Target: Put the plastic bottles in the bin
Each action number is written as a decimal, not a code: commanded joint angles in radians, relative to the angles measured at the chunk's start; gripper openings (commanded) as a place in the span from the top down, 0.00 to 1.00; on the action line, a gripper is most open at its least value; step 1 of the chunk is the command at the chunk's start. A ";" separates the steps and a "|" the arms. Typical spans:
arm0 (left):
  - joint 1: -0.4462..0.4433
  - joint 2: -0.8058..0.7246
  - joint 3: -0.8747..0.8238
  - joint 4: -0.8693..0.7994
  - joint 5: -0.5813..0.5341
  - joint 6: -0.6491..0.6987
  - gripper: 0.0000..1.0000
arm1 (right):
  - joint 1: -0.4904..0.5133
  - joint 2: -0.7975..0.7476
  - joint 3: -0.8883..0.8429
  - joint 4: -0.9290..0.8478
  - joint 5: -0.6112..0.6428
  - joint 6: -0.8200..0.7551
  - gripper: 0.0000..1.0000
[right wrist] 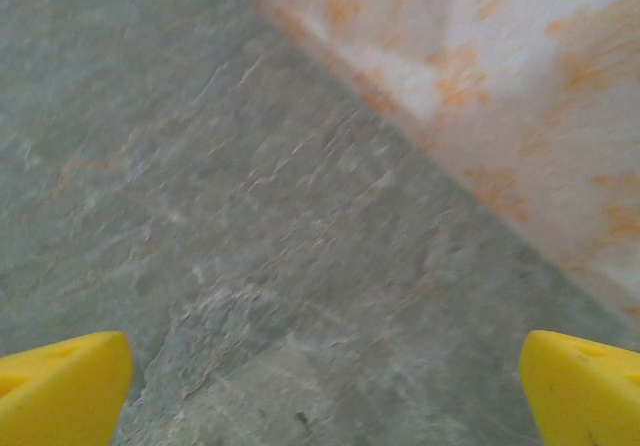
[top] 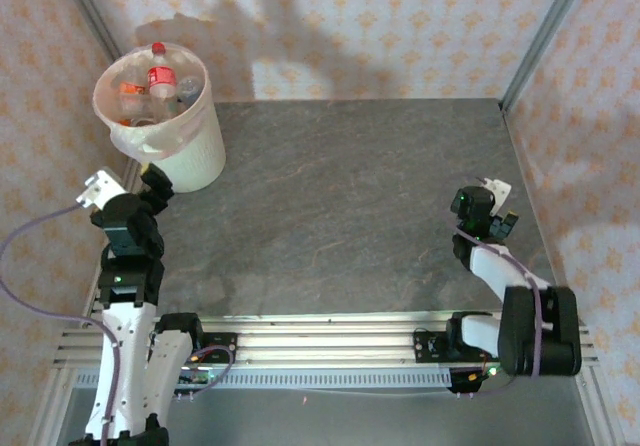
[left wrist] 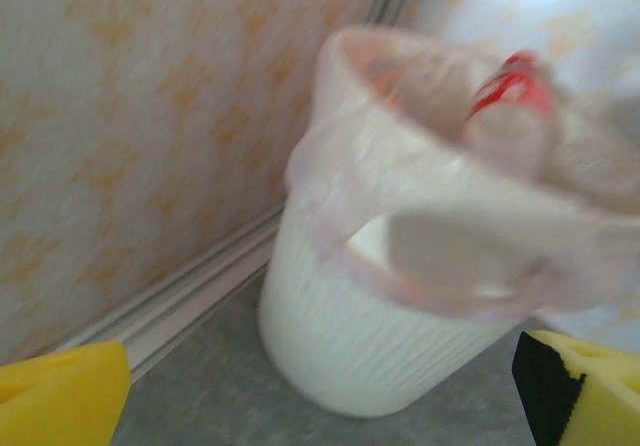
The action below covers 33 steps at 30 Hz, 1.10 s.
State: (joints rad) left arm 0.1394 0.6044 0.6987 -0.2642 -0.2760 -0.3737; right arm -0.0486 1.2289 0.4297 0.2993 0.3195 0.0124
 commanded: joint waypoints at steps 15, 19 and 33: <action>0.002 0.353 -0.407 0.594 0.052 0.110 0.00 | -0.024 0.087 -0.036 0.310 -0.533 -0.094 0.01; -0.016 0.502 -0.373 0.680 0.125 0.189 0.00 | -0.023 0.122 -0.042 0.387 -0.540 -0.051 0.01; -0.202 0.895 -0.290 1.044 0.062 0.360 0.00 | 0.060 0.301 -0.020 0.506 -0.316 -0.057 0.01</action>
State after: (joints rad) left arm -0.0597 1.4979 0.4091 0.6689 -0.1219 -0.0574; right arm -0.0204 1.5238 0.3637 0.7898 -0.1112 -0.0433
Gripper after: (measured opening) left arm 0.999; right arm 0.992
